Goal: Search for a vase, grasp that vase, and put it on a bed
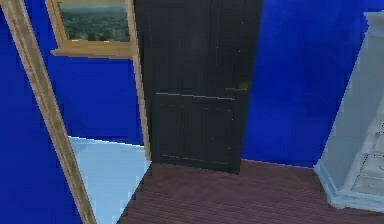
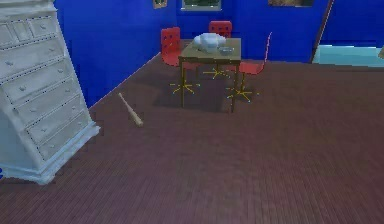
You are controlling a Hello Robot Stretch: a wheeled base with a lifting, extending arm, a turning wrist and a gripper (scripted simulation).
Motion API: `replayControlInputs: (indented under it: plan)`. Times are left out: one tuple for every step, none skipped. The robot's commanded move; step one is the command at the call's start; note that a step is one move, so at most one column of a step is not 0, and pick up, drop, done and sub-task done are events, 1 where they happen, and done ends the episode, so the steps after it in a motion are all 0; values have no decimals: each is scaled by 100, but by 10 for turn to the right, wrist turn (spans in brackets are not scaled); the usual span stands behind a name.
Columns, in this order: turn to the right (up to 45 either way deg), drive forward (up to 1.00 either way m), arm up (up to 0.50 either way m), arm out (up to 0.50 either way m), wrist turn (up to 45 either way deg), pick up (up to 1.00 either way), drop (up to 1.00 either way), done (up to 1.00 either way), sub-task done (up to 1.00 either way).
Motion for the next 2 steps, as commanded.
replayControlInputs:
  plan:
    - [-30, 0, 0, 0, 0, 0, 0, 0, 0]
    - [0, 90, 0, 0, 0, 0, 0, 0, 0]
